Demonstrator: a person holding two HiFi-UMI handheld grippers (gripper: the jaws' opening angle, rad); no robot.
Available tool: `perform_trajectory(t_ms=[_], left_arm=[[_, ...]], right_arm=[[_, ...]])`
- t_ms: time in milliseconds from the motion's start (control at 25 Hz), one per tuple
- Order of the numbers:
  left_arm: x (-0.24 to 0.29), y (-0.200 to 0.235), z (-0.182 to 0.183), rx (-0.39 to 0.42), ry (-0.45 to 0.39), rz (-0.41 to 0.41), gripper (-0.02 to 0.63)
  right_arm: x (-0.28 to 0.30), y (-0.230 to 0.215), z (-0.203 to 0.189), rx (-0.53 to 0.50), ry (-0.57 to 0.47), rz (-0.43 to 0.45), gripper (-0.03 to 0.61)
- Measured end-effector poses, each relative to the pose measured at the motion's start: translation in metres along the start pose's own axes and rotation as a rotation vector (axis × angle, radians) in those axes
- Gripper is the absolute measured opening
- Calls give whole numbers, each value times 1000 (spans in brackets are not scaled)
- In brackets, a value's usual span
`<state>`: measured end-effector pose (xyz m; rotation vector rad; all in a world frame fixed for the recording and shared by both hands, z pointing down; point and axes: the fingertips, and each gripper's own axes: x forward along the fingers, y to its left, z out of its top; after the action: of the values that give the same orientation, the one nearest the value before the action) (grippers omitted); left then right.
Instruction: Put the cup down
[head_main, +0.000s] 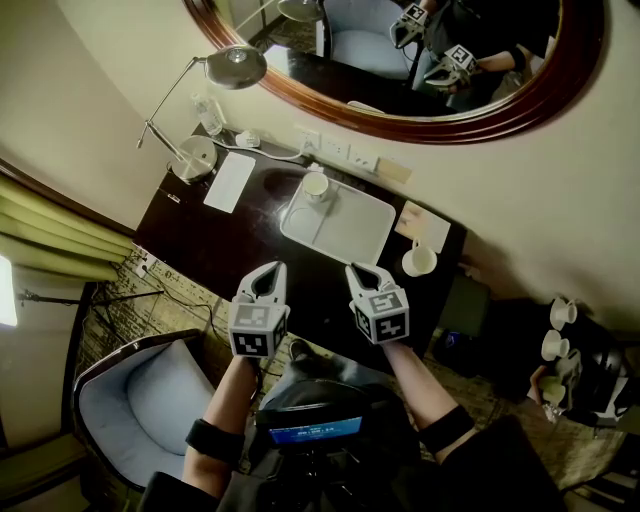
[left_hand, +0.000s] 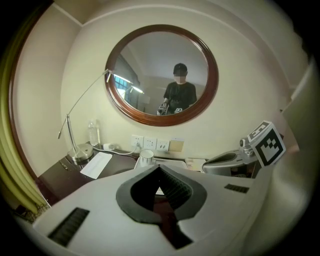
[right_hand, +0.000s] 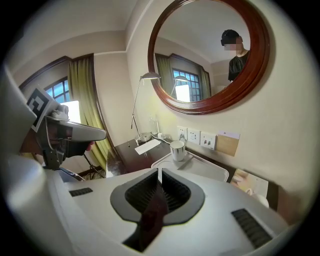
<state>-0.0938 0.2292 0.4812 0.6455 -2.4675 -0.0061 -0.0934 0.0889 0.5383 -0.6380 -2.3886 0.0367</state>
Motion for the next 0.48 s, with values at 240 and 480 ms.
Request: perform_trajectory(t_ms=[240,480], left_arm=[[19,16,-4,9,24,15,0],[52,35,-7,11,33,39,0]], right_arm=[[56,-9,1,-43,8,14,151],[119,-16,17,-59,48,30,371]])
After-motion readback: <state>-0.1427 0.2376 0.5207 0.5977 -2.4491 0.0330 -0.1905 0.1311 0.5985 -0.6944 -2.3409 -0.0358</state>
